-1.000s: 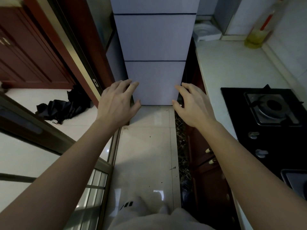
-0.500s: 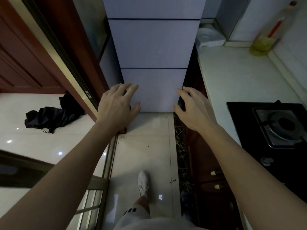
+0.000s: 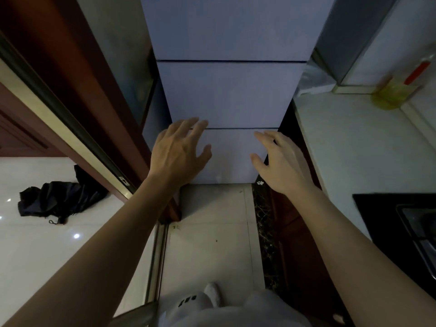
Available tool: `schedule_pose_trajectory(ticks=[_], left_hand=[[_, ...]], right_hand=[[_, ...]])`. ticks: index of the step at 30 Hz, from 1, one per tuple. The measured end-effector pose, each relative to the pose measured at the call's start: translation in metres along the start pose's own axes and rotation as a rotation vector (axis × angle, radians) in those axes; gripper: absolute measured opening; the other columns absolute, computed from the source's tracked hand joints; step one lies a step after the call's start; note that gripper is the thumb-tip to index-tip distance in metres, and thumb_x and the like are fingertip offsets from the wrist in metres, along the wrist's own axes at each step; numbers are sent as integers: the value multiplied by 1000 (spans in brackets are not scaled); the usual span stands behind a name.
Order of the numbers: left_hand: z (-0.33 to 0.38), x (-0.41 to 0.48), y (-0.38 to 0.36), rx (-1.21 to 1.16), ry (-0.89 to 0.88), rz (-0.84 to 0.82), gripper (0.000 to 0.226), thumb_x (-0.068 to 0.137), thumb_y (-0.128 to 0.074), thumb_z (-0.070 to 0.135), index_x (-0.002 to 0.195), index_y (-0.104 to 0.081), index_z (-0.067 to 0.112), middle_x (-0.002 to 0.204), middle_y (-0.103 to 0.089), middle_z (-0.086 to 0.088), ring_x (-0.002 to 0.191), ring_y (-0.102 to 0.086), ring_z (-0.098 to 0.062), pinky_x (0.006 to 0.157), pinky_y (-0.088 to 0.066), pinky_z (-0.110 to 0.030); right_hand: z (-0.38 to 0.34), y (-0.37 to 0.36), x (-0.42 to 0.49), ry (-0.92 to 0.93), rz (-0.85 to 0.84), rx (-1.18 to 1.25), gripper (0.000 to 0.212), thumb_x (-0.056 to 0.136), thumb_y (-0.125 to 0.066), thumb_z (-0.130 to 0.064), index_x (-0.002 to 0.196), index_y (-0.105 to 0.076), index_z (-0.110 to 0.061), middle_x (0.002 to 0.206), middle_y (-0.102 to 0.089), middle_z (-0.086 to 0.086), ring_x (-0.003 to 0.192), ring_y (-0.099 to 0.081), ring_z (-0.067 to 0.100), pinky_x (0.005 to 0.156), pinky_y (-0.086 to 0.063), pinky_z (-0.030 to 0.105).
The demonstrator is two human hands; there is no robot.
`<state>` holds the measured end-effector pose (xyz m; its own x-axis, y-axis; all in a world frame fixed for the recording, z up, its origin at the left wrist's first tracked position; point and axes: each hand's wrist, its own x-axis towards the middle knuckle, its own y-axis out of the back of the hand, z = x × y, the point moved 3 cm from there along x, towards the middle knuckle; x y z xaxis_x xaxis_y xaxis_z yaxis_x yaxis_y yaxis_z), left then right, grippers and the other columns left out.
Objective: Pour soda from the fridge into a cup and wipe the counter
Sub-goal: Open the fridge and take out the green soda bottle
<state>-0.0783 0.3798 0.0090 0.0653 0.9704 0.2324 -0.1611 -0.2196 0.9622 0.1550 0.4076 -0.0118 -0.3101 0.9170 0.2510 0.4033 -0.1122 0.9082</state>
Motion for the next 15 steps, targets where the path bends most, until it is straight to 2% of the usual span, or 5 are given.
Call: schedule_pose_trajectory(ticks=[5, 10, 15], left_hand=[[-16, 46, -12, -25, -8, -30, 60, 97, -46, 51, 151, -32, 26, 156, -36, -4, 142, -33, -29, 110, -33, -51], [-28, 92, -20, -40, 3, -34, 61, 97, -47, 50, 151, -32, 26, 156, -36, -4, 142, -33, -30, 110, -34, -51], [-42, 143, -23, -29, 25, 10, 60, 97, -48, 48, 151, -33, 24, 156, -37, -5, 141, -34, -30, 110, -34, -51]], right_hand=[[8, -14, 45, -11, -3, -1, 56, 92, -51, -40, 140, -52, -11, 138, -54, 16, 122, -54, 33, 98, -49, 51], [17, -20, 98, 15, 5, -10, 52, 95, -59, -35, 141, -51, -12, 140, -52, 16, 125, -52, 32, 101, -47, 47], [27, -27, 165, 75, 1, 9, 52, 97, -57, -34, 144, -48, -14, 144, -49, 14, 128, -48, 30, 105, -42, 45]])
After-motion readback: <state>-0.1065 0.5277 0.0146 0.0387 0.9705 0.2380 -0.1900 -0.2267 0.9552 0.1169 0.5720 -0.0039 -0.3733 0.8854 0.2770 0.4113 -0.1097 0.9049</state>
